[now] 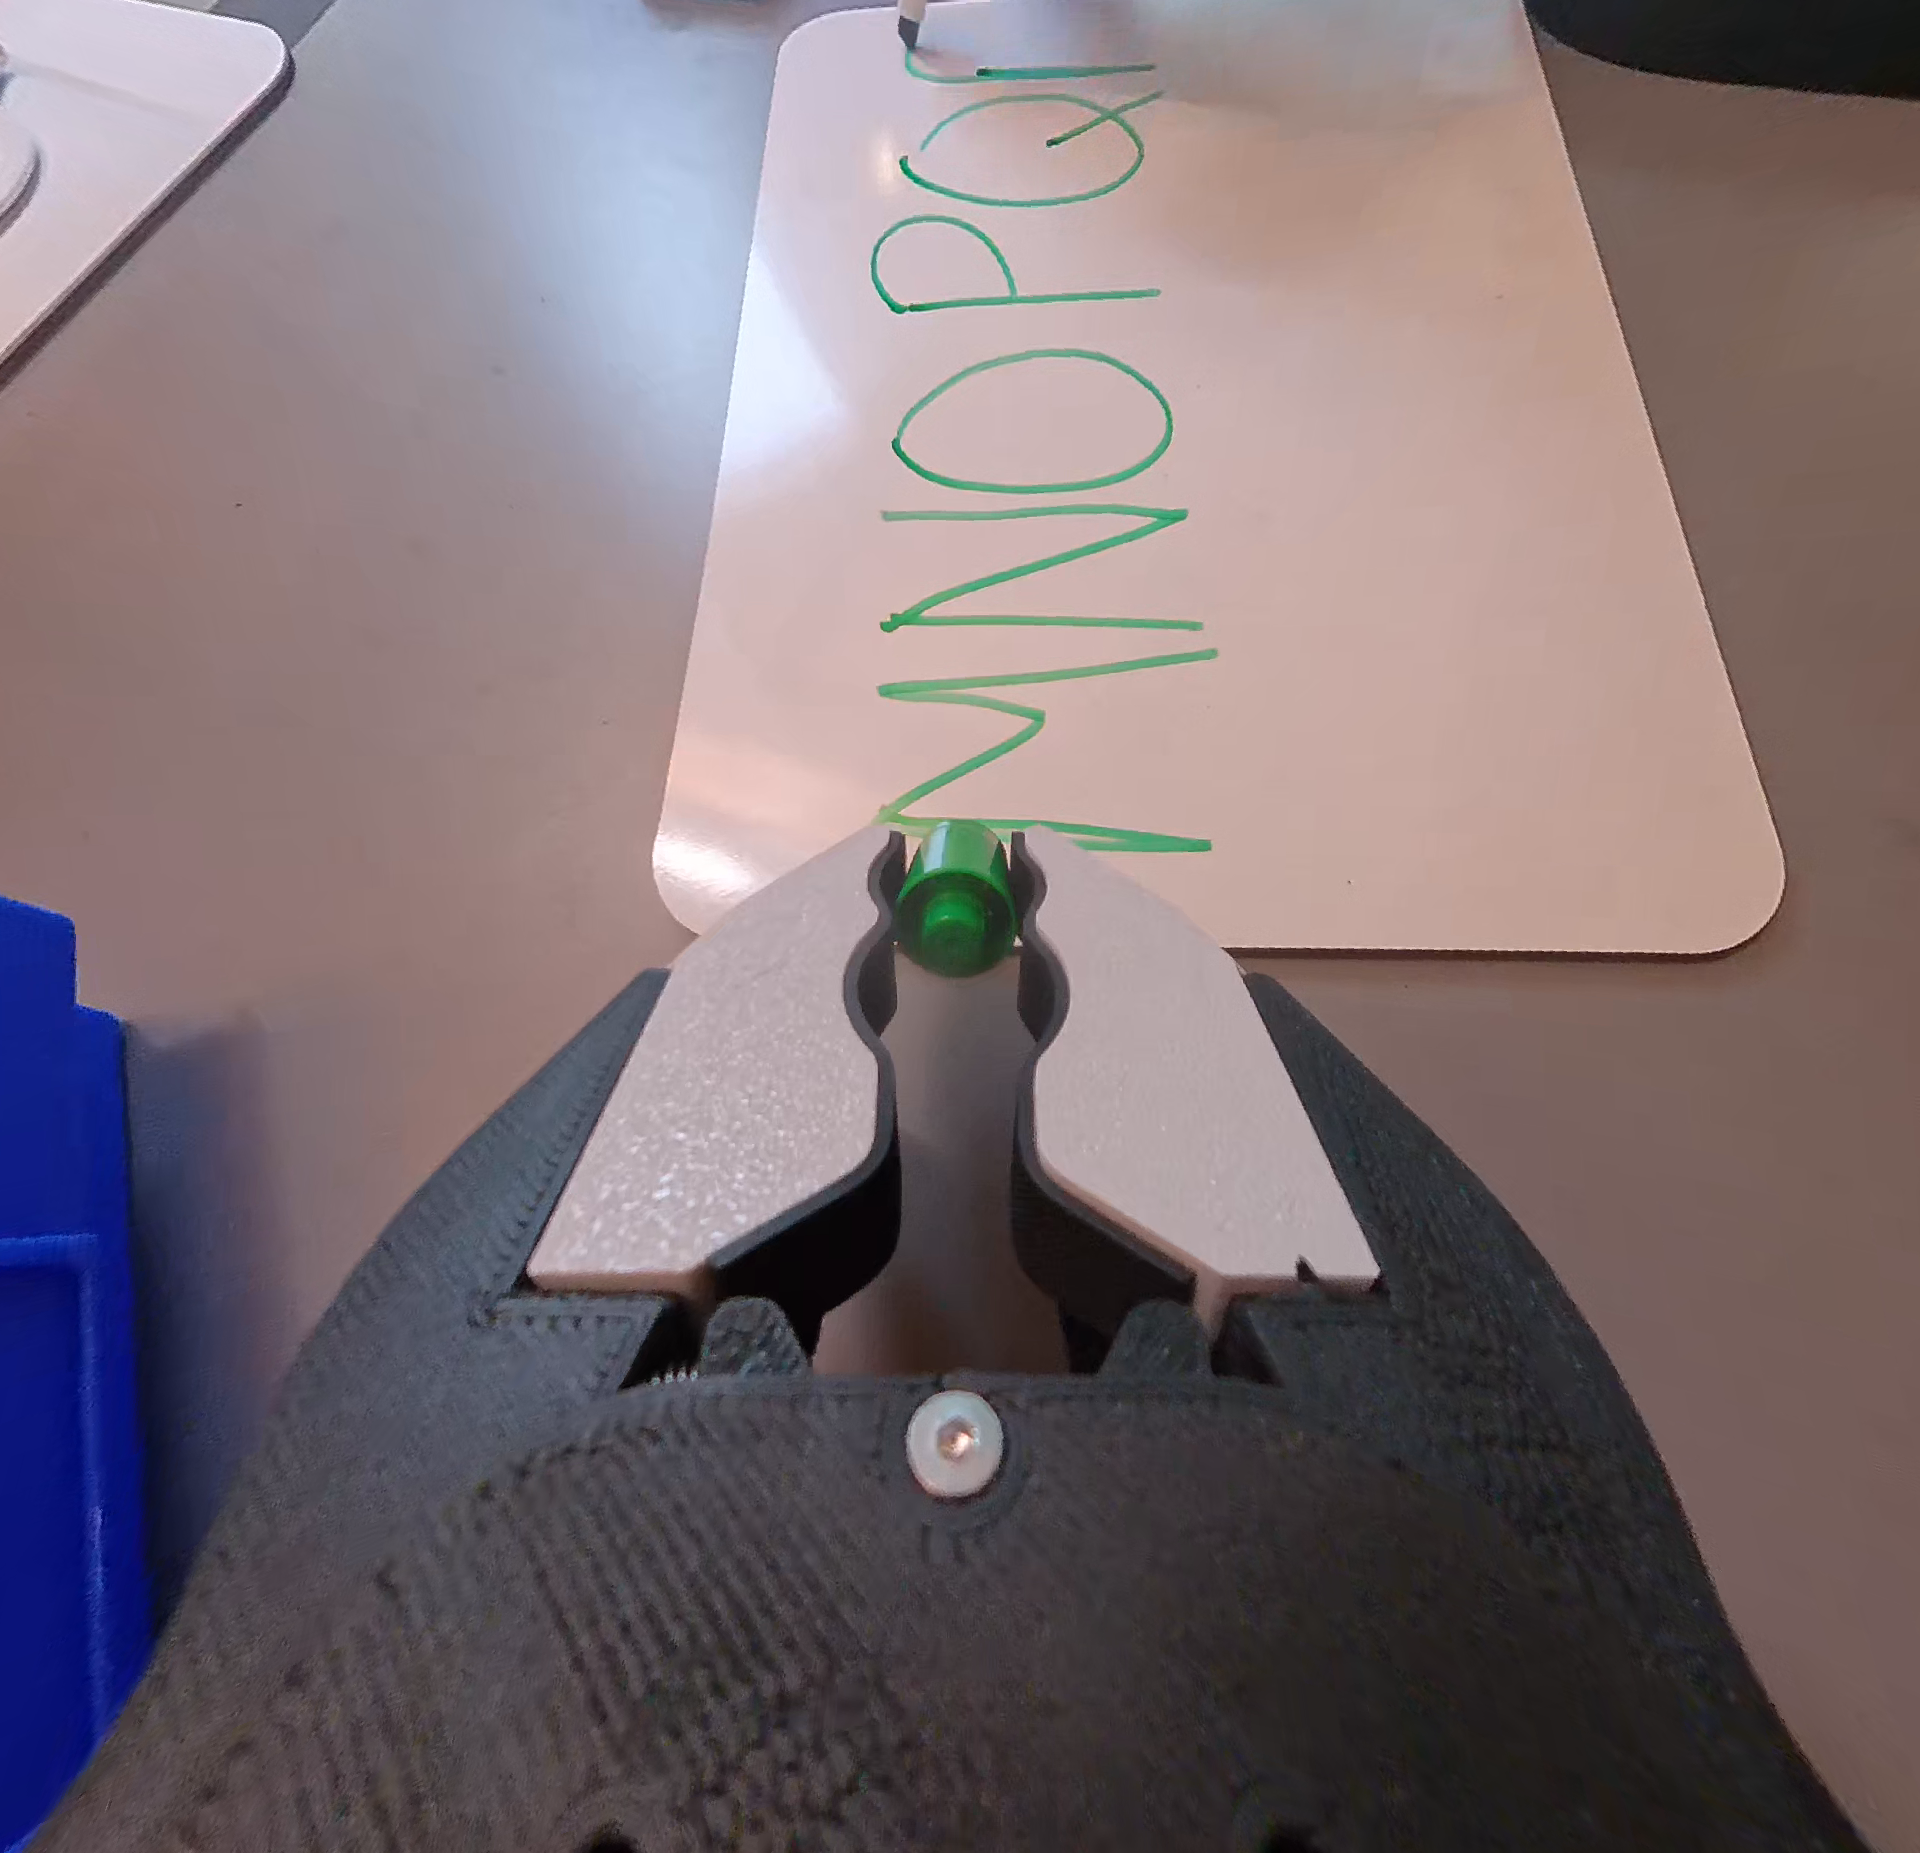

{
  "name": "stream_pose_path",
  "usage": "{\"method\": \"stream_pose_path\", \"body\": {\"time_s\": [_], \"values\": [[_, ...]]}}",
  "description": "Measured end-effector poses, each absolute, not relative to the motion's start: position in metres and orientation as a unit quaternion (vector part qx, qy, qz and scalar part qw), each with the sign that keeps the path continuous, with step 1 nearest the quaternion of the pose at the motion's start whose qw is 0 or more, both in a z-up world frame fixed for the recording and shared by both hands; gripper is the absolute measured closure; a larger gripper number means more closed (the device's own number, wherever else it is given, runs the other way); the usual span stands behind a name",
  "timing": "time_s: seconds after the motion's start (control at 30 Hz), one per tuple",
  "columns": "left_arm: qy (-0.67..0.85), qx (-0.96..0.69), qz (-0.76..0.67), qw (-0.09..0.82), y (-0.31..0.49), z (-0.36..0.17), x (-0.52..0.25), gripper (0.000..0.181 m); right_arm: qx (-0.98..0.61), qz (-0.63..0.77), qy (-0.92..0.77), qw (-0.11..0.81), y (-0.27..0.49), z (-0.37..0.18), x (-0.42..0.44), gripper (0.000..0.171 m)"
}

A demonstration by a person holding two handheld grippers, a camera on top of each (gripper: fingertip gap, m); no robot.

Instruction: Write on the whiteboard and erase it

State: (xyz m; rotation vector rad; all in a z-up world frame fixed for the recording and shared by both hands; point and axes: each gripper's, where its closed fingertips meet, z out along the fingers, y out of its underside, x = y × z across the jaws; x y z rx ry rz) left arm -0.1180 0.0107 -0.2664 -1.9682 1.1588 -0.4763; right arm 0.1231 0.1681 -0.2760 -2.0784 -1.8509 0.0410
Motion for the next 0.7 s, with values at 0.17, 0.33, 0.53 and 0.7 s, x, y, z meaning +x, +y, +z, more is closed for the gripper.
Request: {"method": "stream_pose_path", "body": {"time_s": [0.17,0.33,0.53,0.7], "values": [[0.458,-0.776,-0.188,0.391,0.011,-0.268,-0.118,0.162,-0.736,0.025,-0.657,0.165,0.150,-0.276,0.130,0.137],[0.458,-0.777,-0.186,0.388,0.011,-0.270,-0.117,0.162,-0.726,0.028,-0.667,0.165,0.136,-0.276,0.125,0.137],[0.458,-0.778,-0.186,0.388,0.011,-0.270,-0.118,0.162,-0.755,0.013,-0.638,0.151,0.138,-0.276,0.159,0.137],[0.460,-0.777,-0.187,0.388,0.011,-0.270,-0.117,0.162,-0.760,0.026,-0.635,0.139,0.115,-0.275,0.174,0.137]]}}
